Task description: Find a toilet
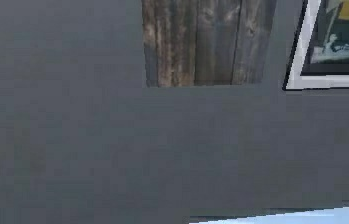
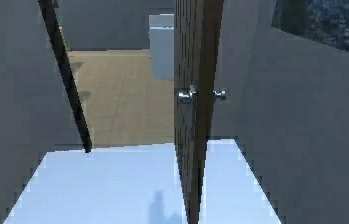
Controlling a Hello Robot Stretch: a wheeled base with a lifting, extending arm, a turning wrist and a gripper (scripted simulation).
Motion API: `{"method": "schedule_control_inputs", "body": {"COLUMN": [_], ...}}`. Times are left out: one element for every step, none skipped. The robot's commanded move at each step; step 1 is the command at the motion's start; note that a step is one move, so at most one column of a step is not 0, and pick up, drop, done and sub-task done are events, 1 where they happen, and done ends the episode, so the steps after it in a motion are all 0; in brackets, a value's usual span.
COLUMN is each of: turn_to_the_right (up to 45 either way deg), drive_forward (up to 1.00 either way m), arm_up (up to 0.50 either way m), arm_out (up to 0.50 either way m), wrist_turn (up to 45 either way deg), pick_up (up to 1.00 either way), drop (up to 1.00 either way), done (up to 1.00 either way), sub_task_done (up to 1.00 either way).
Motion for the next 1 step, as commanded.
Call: {"method": "schedule_control_inputs", "body": {"turn_to_the_right": [-45.0], "drive_forward": [0.0], "arm_up": [0.0], "arm_out": [0.0], "wrist_turn": [0.0], "pick_up": [0.0], "drop": [0.0], "done": [0.0], "sub_task_done": [0.0]}}
